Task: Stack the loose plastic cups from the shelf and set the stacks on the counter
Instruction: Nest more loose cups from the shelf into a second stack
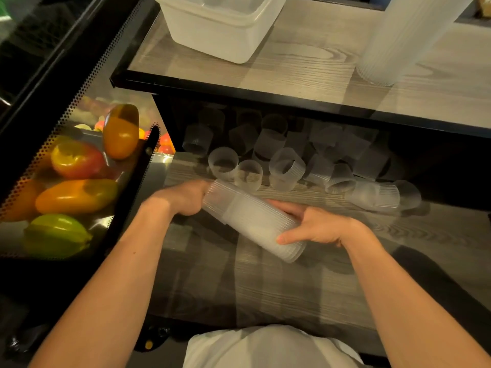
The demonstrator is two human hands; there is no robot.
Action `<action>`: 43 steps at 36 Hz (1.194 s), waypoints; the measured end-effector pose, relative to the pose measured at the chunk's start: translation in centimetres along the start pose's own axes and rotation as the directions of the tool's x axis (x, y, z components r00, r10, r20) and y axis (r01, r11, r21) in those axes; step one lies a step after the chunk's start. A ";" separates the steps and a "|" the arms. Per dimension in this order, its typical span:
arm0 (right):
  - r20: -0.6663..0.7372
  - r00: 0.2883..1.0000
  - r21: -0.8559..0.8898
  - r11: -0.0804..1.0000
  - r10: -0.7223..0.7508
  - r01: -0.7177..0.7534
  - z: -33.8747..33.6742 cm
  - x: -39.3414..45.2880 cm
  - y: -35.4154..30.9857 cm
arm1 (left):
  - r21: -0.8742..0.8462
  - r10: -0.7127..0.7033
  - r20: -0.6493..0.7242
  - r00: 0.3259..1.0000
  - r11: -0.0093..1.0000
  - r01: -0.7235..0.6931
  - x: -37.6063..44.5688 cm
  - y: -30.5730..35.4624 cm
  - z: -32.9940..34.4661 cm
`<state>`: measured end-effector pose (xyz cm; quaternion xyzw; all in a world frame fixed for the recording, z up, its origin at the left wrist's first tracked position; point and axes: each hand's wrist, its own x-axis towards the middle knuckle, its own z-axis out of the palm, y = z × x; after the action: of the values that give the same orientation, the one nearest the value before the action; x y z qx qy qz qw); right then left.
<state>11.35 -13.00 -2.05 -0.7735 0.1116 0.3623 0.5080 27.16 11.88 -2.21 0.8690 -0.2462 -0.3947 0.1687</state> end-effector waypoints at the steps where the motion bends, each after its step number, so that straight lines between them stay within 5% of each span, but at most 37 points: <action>1: -0.003 1.000 0.004 1.000 0.004 -0.004 0.0 0.0 0.0 | 0.017 -0.003 0.013 1.000 1.000 0.003 -0.1 0.7 0.2; 6: -0.018 0.999 -0.002 0.999 0.038 -0.038 0.3 0.2 -0.1 | 0.015 0.086 -0.014 0.996 0.996 -0.086 0.4 2.4 2.7; 10: -0.157 0.985 0.110 0.992 0.072 -0.055 0.3 0.4 1.2 | -0.270 0.104 -0.435 0.894 0.932 -0.240 3.5 2.0 3.9; 12: -0.213 0.972 0.179 0.982 0.100 -0.062 0.3 0.3 1.7 | -0.125 0.096 -0.556 0.826 0.972 -0.197 5.7 2.1 4.0; 16: -0.256 0.957 0.175 0.980 0.133 -0.089 0.1 -0.1 2.5 | 0.276 0.136 -0.392 0.910 0.961 -0.025 9.0 2.3 4.5; 18: -0.260 0.954 0.170 0.980 0.150 -0.107 0.1 -0.5 2.8 | 0.342 0.133 -0.417 0.899 0.940 0.020 9.3 2.6 4.8; 24: -0.281 0.940 0.180 0.973 0.191 -0.143 0.2 -1.0 4.5 | -0.143 -0.016 -0.617 0.787 0.986 -0.092 7.2 2.0 4.6; 28: -0.269 0.940 0.257 0.956 0.211 -0.141 0.6 -0.7 4.3 | -0.627 -0.198 -0.490 0.849 0.756 -0.186 5.2 2.0 4.0; 30: -0.249 0.947 0.259 0.956 0.203 -0.137 0.6 -0.5 4.0 | -0.696 -0.173 -0.438 0.882 0.686 -0.211 4.6 1.6 4.0; 36: -0.153 0.981 0.052 0.992 0.119 -0.112 0.3 -0.8 2.5 | -0.276 0.081 -0.404 0.911 0.939 -0.206 3.8 0.8 3.2; 43: -0.077 0.995 -0.156 0.985 0.064 -0.075 -0.1 -1.4 1.2 | -0.054 0.213 -0.052 0.976 0.975 -0.215 1.7 4.0 4.1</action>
<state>9.74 -13.91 -1.93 -0.8196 0.1275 0.3595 0.4276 23.75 7.21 -3.89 0.8408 -0.3225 -0.3615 0.2416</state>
